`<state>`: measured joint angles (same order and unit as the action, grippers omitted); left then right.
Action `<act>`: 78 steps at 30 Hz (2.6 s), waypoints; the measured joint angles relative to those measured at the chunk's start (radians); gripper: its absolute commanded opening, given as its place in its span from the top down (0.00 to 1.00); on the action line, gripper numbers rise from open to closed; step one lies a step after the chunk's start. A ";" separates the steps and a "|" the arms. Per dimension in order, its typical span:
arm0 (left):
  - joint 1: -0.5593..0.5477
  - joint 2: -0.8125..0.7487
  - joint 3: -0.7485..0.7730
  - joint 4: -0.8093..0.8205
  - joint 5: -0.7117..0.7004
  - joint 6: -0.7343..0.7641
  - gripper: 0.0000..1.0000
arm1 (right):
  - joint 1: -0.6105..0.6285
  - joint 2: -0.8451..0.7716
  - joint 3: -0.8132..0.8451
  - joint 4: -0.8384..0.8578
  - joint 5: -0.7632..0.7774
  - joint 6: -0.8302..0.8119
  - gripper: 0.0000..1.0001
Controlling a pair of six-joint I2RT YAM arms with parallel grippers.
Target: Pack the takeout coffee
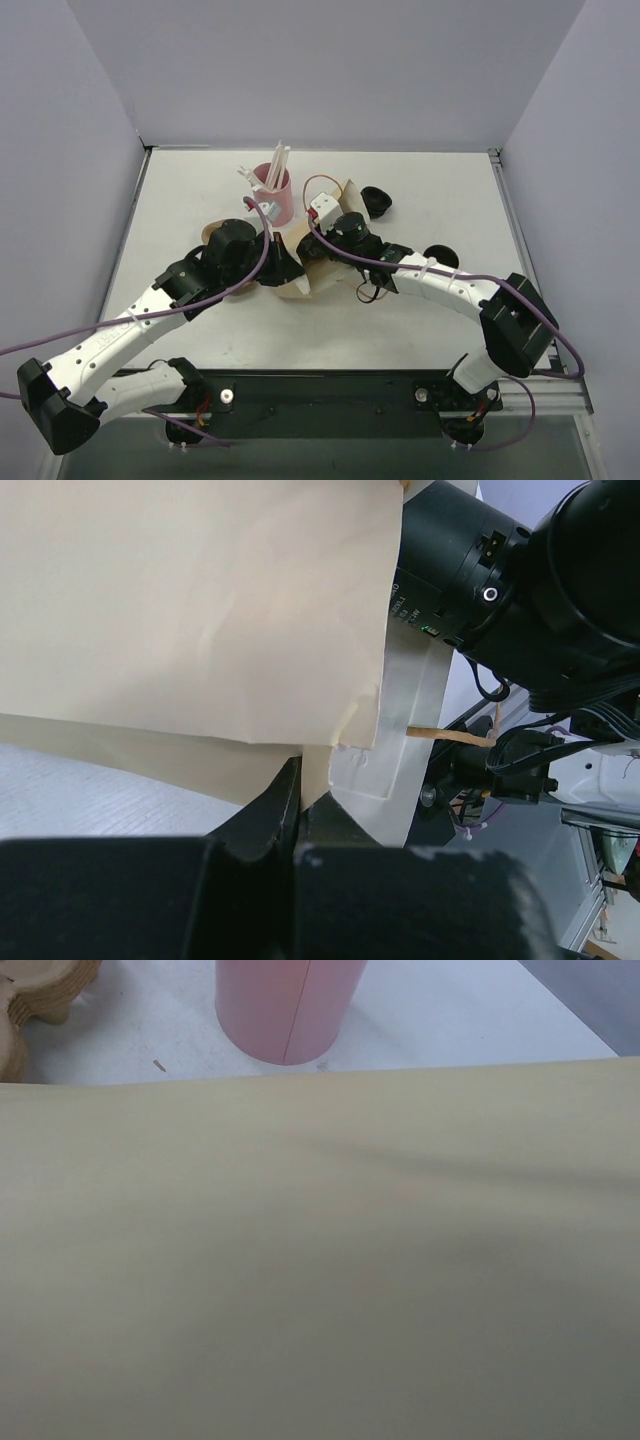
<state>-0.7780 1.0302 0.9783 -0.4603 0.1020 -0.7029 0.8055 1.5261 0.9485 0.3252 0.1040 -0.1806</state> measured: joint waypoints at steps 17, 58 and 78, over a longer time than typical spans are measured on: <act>0.000 0.001 0.024 -0.043 -0.031 -0.023 1.00 | 0.001 -0.051 0.004 -0.093 0.000 -0.046 0.88; 0.063 0.175 0.401 -0.473 -0.189 -0.065 1.00 | 0.060 -0.544 0.452 -0.698 0.132 -0.126 0.91; 0.130 0.101 0.401 -0.659 -0.014 0.047 0.92 | -0.002 -0.298 0.413 -0.827 0.465 -0.063 0.92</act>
<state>-0.6479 1.1316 1.3788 -1.1194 0.0875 -0.6563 0.8040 1.2285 1.3613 -0.5018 0.5690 -0.2436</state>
